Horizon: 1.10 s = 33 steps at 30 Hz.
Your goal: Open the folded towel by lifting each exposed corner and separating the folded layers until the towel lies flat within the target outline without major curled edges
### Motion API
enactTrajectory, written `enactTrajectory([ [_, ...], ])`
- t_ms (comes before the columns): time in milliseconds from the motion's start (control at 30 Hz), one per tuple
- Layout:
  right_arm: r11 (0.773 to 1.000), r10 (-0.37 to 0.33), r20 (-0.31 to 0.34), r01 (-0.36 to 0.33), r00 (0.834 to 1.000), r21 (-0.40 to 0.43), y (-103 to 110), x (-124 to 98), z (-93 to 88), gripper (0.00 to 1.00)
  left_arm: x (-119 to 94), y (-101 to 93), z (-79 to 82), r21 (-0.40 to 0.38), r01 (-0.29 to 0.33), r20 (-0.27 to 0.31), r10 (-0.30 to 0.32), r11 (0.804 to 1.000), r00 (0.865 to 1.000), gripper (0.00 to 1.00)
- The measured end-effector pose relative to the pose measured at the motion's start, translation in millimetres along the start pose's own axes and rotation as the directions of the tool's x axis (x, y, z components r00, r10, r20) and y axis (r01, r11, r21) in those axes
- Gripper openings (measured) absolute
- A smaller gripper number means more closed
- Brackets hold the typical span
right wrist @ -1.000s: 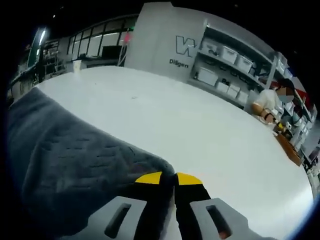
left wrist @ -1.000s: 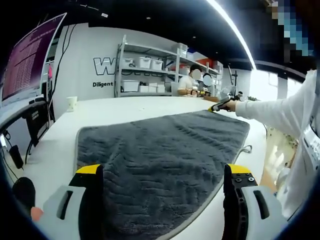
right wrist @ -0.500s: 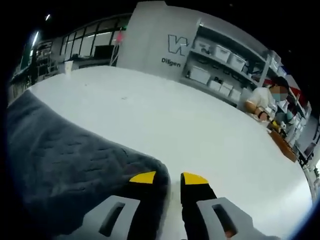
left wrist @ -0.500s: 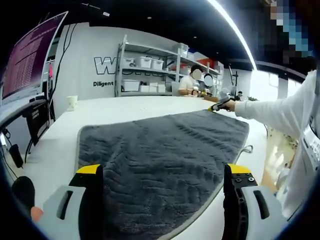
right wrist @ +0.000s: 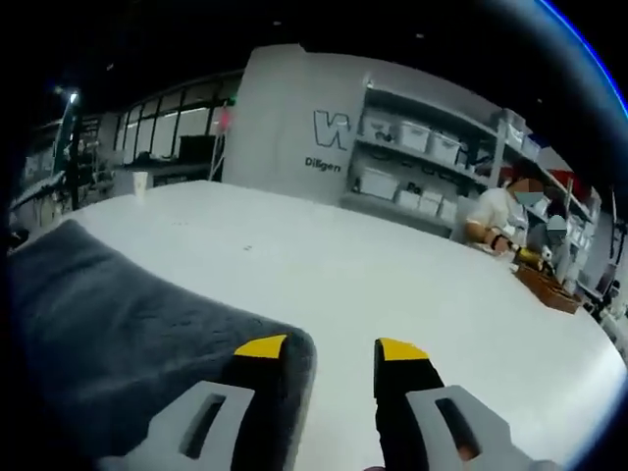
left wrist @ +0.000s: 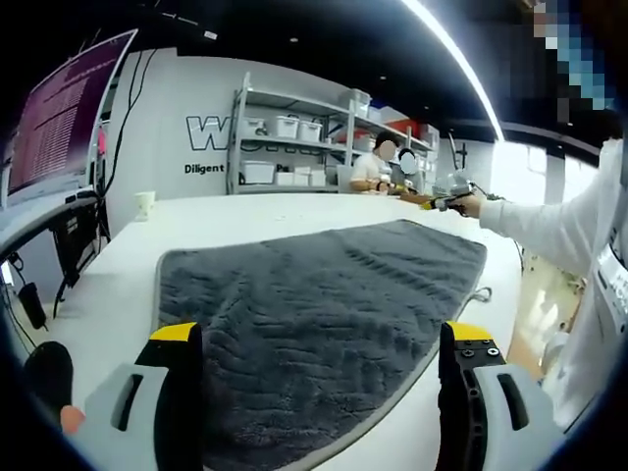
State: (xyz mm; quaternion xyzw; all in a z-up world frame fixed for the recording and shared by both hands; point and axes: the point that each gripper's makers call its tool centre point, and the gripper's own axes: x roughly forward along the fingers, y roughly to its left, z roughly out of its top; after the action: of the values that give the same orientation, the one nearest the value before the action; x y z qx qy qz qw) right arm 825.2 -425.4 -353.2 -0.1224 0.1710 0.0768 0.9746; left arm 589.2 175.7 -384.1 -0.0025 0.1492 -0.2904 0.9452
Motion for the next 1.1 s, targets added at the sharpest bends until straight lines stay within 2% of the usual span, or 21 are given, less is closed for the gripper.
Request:
enactTrajectory([
  [200, 0.997, 0.074, 0.046, -0.074, 0.996, 0.0, 38, -57, 3.0, 0.39, -2, -4.7, 0.9, 0.002, 0.009, 0.008, -0.009, 1.0, 1.0, 0.99],
  [300, 0.994, 0.101, 0.035, -0.102, 0.994, 0.026, 56, -77, -4.7, 0.41, -3, -7.0, 2.3, 0.0, 0.013, 0.013, -0.013, 1.0, 1.0, 0.99],
  [333, 0.992, 0.12, 0.017, -0.12, 0.993, 0.027, 69, -91, -12.5, 0.43, -4, -9.1, 4.4, 0.001, 0.018, 0.02, -0.018, 1.0, 1.0, 0.99],
  [433, 0.989, 0.142, 0.015, -0.142, 0.99, 0.044, 86, -115, -20.5, 0.52, -6, -10.8, 7.4, 0.007, 0.02, 0.024, -0.02, 1.0, 1.0, 0.99],
  [500, 0.987, 0.148, 0.028, -0.149, 0.989, 0.06, 97, -129, -22.4, 0.55, -6, -12.4, 9.3, 0.012, 0.022, 0.026, -0.022, 1.0, 0.999, 0.99],
  [567, 0.988, 0.125, 0.06, -0.13, 0.99, 0.085, 103, -142, -21.7, 0.6, -7, -14.1, 10.8, 0.016, 0.022, 0.026, -0.022, 1.0, 0.999, 0.99],
  [800, 0.989, 0.069, 0.09, -0.08, 0.994, 0.125, 119, -175, -36.5, 0.72, -8, -30.9, 15.6, 0.018, 0.043, 0.034, -0.044, 0.999, 0.998, 0.99],
  [900, 0.99, 0.065, 0.061, -0.072, 0.996, 0.121, 130, -185, -45.1, 0.84, -9, -35.1, 16.7, 0.028, 0.044, 0.03, -0.045, 0.999, 0.999, 0.99],
  [1000, 0.986, 0.071, 0.067, -0.08, 0.995, 0.148, 140, -196, -46.5, 0.98, -12, -36.6, 19.7, 0.027, 0.039, 0.035, -0.04, 0.999, 0.999, 0.99],
  [1100, 0.979, 0.082, 0.097, -0.098, 0.992, 0.179, 150, -206, -43.8, 0.99, -14, -39.0, 21.2, 0.028, 0.033, 0.037, -0.034, 0.999, 0.999, 0.99],
])
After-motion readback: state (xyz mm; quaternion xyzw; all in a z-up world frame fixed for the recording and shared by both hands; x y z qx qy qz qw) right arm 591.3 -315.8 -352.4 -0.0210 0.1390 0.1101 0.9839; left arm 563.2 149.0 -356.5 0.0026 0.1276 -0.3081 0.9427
